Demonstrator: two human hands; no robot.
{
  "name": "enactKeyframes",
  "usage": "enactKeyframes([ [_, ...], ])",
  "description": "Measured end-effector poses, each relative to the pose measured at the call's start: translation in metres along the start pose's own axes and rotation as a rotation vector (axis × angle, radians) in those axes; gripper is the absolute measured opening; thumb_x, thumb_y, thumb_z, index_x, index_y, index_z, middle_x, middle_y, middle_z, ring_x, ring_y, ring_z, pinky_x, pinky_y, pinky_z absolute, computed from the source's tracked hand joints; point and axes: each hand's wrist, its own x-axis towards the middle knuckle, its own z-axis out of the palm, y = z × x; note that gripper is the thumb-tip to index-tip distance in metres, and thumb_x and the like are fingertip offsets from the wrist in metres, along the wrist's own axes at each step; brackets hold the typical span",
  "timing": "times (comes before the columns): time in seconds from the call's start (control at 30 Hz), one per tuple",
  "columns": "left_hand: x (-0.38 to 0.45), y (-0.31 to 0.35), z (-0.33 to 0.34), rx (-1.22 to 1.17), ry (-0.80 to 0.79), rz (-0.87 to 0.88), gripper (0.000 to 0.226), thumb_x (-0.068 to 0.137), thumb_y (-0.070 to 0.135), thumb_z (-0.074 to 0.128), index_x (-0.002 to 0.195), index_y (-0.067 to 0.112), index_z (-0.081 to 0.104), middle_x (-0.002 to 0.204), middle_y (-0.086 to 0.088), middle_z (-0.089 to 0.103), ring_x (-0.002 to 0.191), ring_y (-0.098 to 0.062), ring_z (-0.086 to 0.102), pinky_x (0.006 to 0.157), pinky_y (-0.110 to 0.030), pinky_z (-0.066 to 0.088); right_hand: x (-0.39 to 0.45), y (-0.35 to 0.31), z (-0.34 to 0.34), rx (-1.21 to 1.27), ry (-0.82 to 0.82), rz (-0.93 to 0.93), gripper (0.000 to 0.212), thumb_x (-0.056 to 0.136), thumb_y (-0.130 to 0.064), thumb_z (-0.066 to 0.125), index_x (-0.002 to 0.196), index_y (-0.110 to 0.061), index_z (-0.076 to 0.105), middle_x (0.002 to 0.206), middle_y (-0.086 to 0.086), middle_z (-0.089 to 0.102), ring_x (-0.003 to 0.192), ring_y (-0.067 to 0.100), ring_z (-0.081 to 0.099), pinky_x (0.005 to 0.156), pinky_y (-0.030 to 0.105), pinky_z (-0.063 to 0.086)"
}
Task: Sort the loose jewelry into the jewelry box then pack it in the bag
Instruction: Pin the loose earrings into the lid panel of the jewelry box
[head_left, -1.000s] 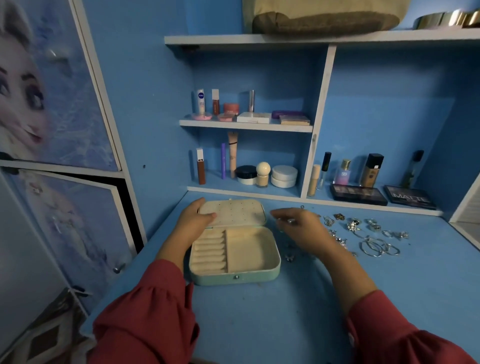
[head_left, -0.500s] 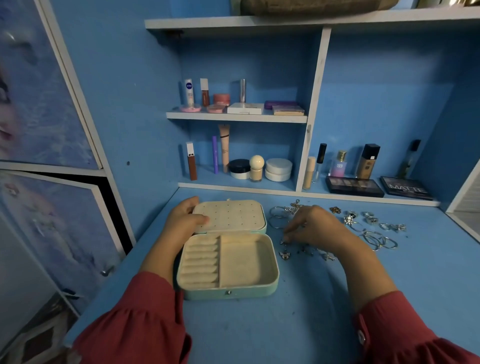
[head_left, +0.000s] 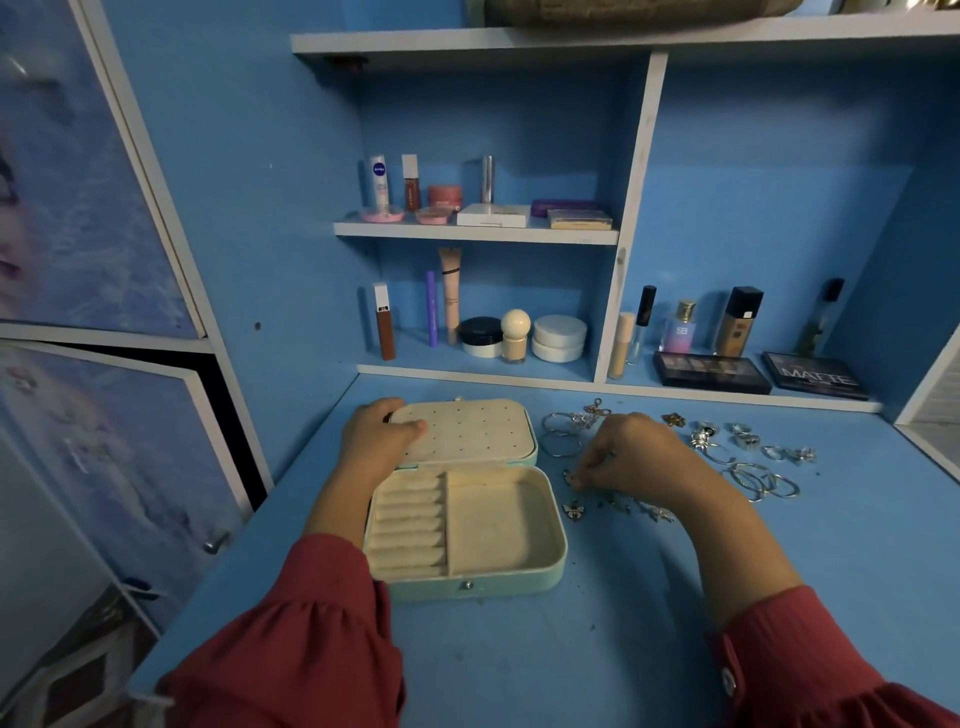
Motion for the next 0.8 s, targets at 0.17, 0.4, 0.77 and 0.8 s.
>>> enactKeyframes([
  [0.17, 0.0, 0.003, 0.004, 0.02, 0.042, 0.002, 0.044, 0.073, 0.03, 0.071, 0.115, 0.017, 0.064, 0.113, -0.005, 0.063, 0.098, -0.023, 0.063, 0.09, -0.044, 0.052, 0.003, -0.001, 0.005, -0.032, -0.015, 0.017, 0.009, 0.074, -0.036, 0.076, 0.081, -0.031, 0.078, 0.086, -0.014, 0.068, 0.081, 0.006, 0.059, 0.076, 0.022, 0.046],
  [0.4, 0.0, -0.001, 0.005, -0.077, 0.056, -0.008, 0.045, 0.074, 0.021, 0.074, 0.117, 0.018, 0.062, 0.119, -0.005, 0.061, 0.104, -0.024, 0.062, 0.097, -0.045, 0.049, 0.009, 0.002, 0.015, -0.057, -0.054, 0.013, 0.01, 0.078, -0.026, 0.066, 0.08, -0.019, 0.073, 0.088, -0.001, 0.067, 0.081, 0.015, 0.06, 0.068, 0.025, 0.046],
  [0.77, -0.002, 0.0, 0.008, -0.126, 0.065, -0.002, 0.041, 0.074, 0.017, 0.075, 0.113, 0.015, 0.064, 0.112, -0.006, 0.065, 0.101, -0.024, 0.063, 0.096, -0.046, 0.049, 0.005, -0.013, 0.011, 0.418, 0.189, 0.008, 0.017, 0.08, -0.009, 0.069, 0.077, -0.023, 0.06, 0.069, -0.009, 0.06, 0.065, 0.008, 0.054, 0.053, 0.008, 0.039],
  [0.8, -0.002, 0.0, 0.008, -0.125, 0.071, -0.003, 0.041, 0.076, 0.015, 0.075, 0.115, 0.014, 0.064, 0.113, -0.006, 0.064, 0.101, -0.024, 0.063, 0.096, -0.045, 0.049, 0.005, -0.014, 0.013, 0.475, 0.182, 0.011, 0.018, 0.082, -0.009, 0.068, 0.082, -0.025, 0.061, 0.068, -0.008, 0.061, 0.063, 0.008, 0.053, 0.052, 0.009, 0.039],
])
